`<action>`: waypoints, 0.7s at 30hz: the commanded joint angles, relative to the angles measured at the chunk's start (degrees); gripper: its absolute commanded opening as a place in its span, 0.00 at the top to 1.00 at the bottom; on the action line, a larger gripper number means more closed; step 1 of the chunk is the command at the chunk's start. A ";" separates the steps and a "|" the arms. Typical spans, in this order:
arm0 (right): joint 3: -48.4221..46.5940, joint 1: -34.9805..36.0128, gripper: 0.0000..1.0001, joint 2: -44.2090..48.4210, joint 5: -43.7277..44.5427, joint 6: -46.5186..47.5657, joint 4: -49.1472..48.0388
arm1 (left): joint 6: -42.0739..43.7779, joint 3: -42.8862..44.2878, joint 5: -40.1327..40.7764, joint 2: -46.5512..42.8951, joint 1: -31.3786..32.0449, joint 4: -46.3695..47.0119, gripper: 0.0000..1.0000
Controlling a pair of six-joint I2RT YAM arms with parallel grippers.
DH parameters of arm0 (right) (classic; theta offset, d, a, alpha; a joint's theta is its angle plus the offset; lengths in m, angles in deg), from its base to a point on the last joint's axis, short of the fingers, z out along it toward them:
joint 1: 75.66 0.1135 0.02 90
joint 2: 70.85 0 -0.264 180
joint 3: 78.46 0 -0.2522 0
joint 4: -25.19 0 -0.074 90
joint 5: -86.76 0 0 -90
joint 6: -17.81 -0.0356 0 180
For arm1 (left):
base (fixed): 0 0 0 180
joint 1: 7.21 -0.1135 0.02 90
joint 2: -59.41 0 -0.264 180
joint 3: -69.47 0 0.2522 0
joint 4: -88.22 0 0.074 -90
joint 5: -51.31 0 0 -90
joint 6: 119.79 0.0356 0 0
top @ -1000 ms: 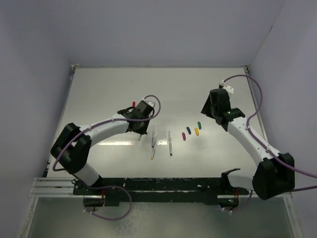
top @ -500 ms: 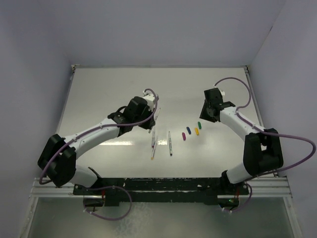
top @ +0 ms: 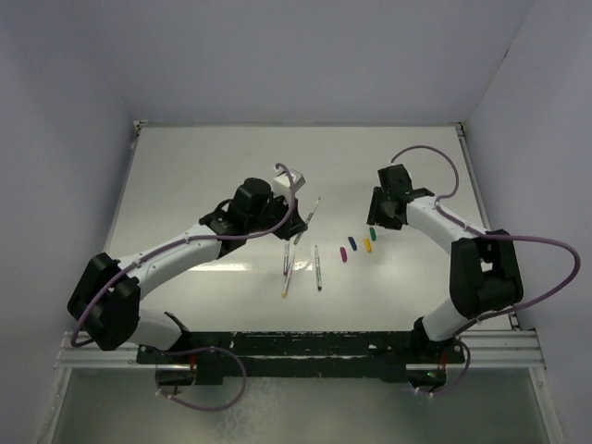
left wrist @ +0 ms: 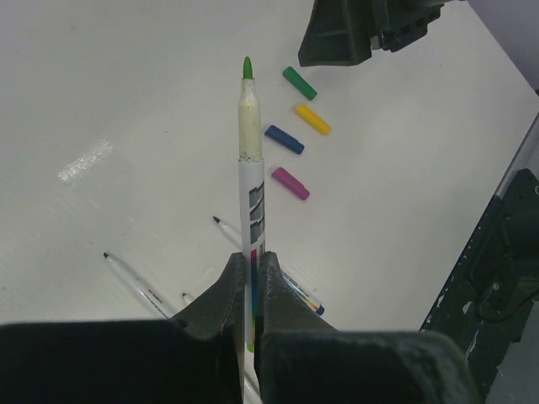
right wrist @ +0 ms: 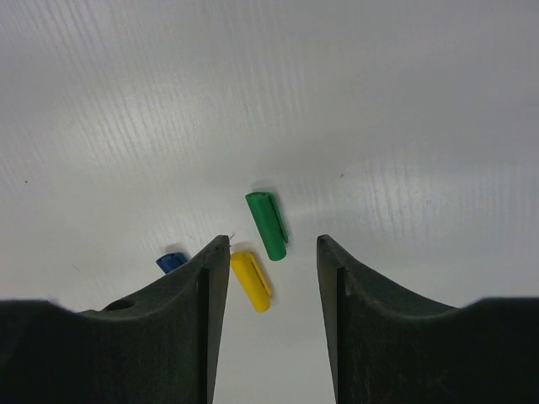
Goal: Insert the pens into the pen caps
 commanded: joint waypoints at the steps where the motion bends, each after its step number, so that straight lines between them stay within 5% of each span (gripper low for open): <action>1: -2.35 0.18 0.52 -1.28 -2.91 2.36 0.07 | -1.44 -1.41 -6.00 -1.44 -1.00 7.02 1.00; 21: -3.18 0.18 0.56 -6.73 -3.45 3.23 -0.12 | -5.90 -3.90 -11.88 -1.47 -4.16 11.88 1.00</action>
